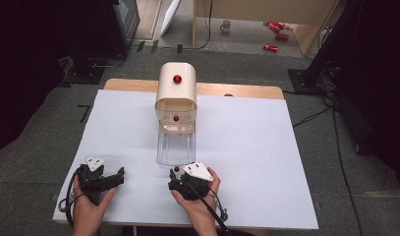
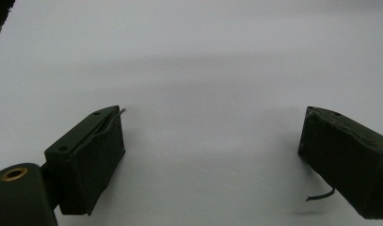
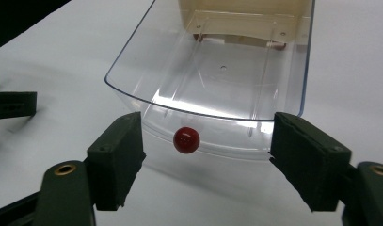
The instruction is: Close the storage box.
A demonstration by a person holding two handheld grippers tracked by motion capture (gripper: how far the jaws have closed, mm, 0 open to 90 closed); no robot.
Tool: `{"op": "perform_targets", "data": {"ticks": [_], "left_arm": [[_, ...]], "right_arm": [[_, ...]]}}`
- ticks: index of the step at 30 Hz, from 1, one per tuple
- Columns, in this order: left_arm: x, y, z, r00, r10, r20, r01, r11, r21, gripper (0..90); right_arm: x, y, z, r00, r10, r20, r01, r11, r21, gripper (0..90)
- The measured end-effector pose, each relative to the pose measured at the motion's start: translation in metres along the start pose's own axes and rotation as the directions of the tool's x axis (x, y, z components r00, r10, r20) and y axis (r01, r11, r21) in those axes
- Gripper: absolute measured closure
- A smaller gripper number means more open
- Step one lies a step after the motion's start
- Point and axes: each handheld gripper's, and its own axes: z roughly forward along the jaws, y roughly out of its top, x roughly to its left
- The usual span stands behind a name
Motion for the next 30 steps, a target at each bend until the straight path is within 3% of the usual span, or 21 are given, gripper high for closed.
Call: {"op": "perform_targets", "data": {"ticks": [12,30], "left_arm": [[0.0,0.0,0.0,1.0,0.0,0.0,0.0,1.0,0.0,7.3],[0.0,0.0,0.0,1.0,0.0,0.0,0.0,1.0,0.0,7.3]], "right_arm": [[0.004,-0.014,0.005,0.9997,0.018,0.019,-0.018,1.0,0.022,35.8],[0.011,-0.021,0.025,0.9992,0.039,0.007,-0.039,0.999,0.037,73.5]]}}
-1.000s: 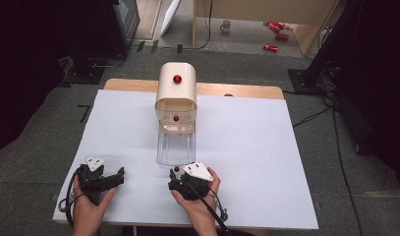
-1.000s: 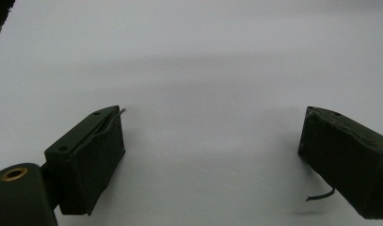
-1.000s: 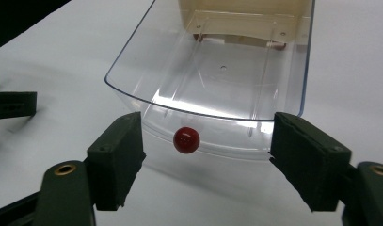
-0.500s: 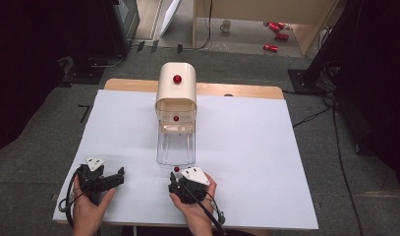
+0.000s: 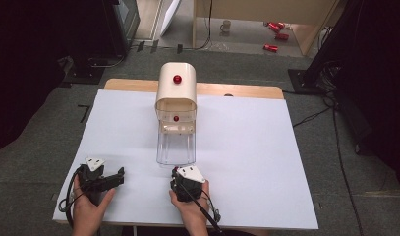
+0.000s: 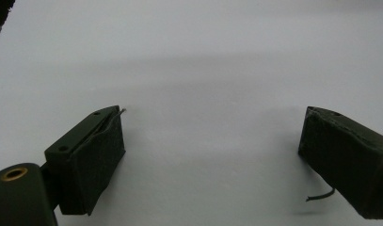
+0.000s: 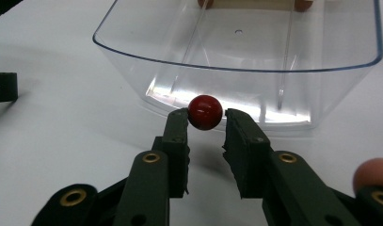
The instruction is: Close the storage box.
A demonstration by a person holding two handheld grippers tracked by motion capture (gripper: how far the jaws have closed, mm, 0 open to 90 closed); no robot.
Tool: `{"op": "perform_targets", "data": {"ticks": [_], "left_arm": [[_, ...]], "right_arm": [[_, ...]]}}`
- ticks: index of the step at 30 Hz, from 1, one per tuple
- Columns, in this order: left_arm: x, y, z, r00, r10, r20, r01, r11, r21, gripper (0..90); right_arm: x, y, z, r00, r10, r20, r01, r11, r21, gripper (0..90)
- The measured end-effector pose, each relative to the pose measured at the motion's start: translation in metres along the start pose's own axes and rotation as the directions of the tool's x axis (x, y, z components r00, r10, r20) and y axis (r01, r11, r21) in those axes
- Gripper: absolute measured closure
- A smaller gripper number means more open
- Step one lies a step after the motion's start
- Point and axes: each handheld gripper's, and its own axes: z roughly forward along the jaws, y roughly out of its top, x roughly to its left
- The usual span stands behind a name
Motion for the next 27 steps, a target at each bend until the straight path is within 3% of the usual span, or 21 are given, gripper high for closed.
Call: {"op": "perform_targets", "data": {"ticks": [12,21,27], "left_arm": [[0.0,0.0,0.0,1.0,0.0,0.0,0.0,1.0,0.0,7.3],[0.0,0.0,0.0,1.0,0.0,0.0,0.0,1.0,0.0,7.3],[0.0,0.0,0.0,1.0,0.0,0.0,0.0,1.0,0.0,7.3]], "right_arm": [[-0.001,0.004,0.0,1.0,0.004,-0.002,-0.004,1.0,-0.017,75.4],[-0.003,0.021,-0.002,1.0,-0.006,-0.001,0.006,0.999,-0.044,75.4],[-0.005,0.033,0.006,1.0,-0.009,0.002,0.009,0.999,-0.042,75.4]]}}
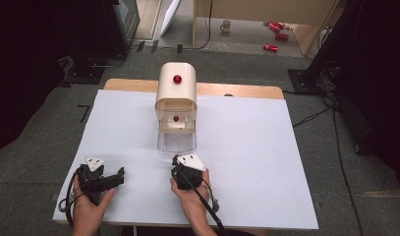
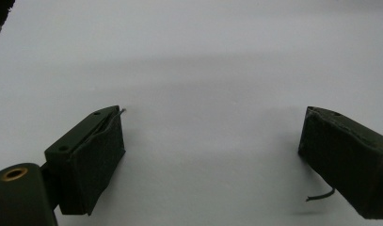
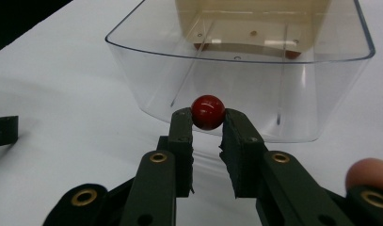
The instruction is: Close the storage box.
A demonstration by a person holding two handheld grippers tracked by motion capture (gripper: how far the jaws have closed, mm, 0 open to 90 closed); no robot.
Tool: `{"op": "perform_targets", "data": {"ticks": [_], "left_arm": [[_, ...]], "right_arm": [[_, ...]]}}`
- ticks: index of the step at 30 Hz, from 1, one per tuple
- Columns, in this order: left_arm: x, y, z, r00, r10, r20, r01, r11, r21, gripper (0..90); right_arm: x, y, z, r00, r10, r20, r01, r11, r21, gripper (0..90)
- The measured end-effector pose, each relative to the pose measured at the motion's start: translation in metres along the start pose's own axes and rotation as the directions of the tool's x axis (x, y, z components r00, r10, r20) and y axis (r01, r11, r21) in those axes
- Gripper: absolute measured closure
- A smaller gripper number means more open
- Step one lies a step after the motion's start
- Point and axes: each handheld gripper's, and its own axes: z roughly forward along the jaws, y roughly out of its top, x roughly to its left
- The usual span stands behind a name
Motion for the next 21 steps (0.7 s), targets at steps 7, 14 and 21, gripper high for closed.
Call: {"op": "perform_targets", "data": {"ticks": [7,14,21], "left_arm": [[0.0,0.0,0.0,1.0,-0.001,0.0,0.001,1.0,0.0,7.3],[0.0,0.0,0.0,1.0,0.0,0.0,0.0,1.0,0.0,7.3],[0.0,0.0,0.0,1.0,0.0,0.0,0.0,1.0,0.0,7.3]], "right_arm": [[-0.004,0.01,0.012,1.0,-0.005,0.005,0.005,1.0,0.008,75.4],[-0.008,0.021,0.026,0.9999,-0.009,0.011,0.009,1.0,0.015,75.4],[-0.012,0.032,0.039,0.9997,-0.011,0.02,0.011,1.0,0.017,75.4]]}}
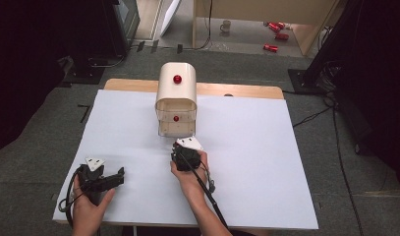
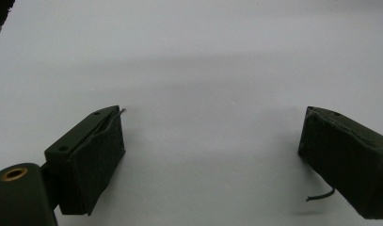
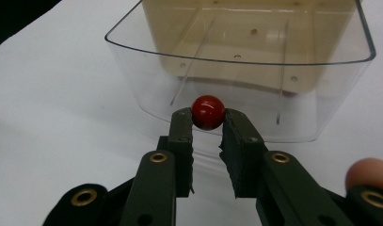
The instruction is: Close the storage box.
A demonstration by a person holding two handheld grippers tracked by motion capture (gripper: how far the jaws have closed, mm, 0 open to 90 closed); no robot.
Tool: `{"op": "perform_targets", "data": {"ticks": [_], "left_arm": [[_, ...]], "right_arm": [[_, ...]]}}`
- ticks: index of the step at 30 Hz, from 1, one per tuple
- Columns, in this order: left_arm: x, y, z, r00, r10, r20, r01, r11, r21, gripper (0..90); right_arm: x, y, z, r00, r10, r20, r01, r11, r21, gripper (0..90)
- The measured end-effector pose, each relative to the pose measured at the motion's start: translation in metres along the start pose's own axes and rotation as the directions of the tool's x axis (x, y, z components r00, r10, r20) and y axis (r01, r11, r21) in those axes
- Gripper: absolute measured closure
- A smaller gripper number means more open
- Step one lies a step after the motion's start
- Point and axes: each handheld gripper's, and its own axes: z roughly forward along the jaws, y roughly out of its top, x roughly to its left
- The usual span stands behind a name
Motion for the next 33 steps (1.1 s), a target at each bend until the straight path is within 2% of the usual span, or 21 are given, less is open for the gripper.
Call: {"op": "perform_targets", "data": {"ticks": [15,33], "left_arm": [[0.0,0.0,0.0,1.0,0.0,0.0,0.0,1.0,0.0,7.3],[0.0,0.0,0.0,1.0,0.0,0.0,0.0,1.0,0.0,7.3]], "right_arm": [[-0.006,0.016,0.023,0.9998,-0.001,0.02,0.001,1.0,0.011,75.4],[-0.01,0.024,0.033,0.9998,-0.007,0.019,0.007,1.0,0.012,75.3]]}}
